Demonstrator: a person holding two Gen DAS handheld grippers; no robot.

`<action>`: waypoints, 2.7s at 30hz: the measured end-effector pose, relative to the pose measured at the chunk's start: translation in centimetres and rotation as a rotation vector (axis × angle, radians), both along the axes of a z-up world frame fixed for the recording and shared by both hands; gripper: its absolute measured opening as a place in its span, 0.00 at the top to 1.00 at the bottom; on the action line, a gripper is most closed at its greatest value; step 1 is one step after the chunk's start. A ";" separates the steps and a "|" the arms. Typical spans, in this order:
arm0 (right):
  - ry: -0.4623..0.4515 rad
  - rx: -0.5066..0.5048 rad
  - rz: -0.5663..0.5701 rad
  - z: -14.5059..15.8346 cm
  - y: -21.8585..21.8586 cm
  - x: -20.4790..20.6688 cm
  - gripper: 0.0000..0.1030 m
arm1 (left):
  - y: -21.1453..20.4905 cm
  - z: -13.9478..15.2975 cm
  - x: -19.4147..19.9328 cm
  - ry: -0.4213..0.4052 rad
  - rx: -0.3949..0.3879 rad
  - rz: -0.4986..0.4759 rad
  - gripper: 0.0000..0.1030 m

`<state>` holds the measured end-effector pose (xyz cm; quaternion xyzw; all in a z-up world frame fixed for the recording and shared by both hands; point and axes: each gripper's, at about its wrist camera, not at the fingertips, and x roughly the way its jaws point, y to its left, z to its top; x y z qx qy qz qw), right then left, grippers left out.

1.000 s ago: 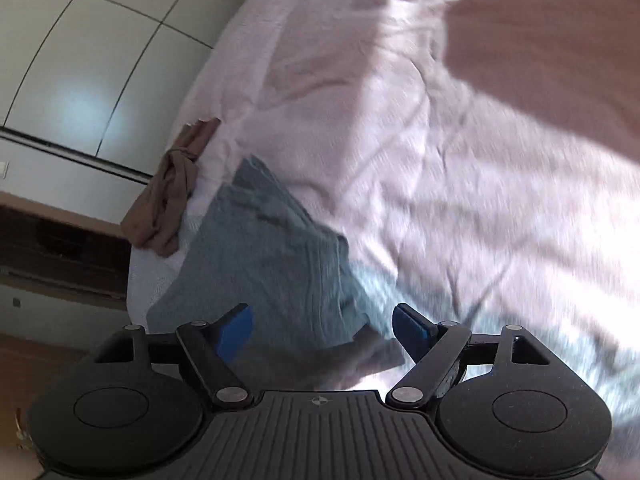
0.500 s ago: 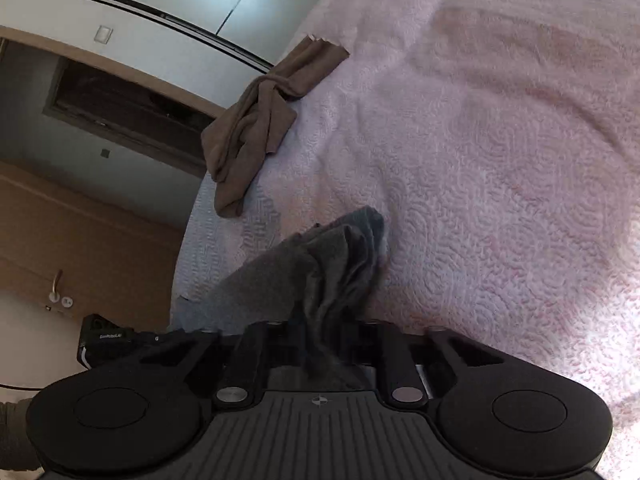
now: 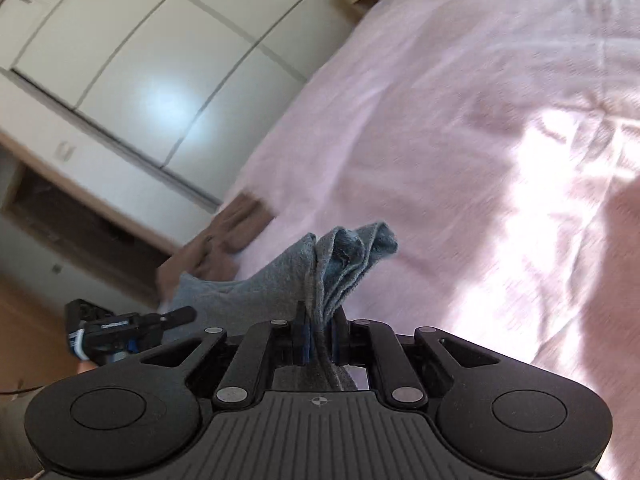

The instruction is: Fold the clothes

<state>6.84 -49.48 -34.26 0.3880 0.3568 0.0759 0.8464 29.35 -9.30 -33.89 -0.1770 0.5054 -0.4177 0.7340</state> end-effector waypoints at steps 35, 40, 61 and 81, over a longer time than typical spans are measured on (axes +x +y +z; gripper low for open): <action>0.180 -0.555 -0.039 5.0 15.0 -5.6 0.52 | -0.6 3.8 -12.4 -0.212 0.344 -0.047 0.92; 0.396 -0.610 -0.040 2.6 17.1 -10.0 0.52 | 2.5 3.7 -16.2 -0.100 0.461 0.039 0.91; 0.397 -0.506 -0.043 19.8 21.4 -15.1 0.13 | 2.1 21.9 -26.8 -0.241 0.713 0.059 0.44; 0.372 -0.538 -0.036 23.1 22.4 -18.1 0.08 | 1.5 26.2 -31.9 -0.342 0.707 0.095 0.38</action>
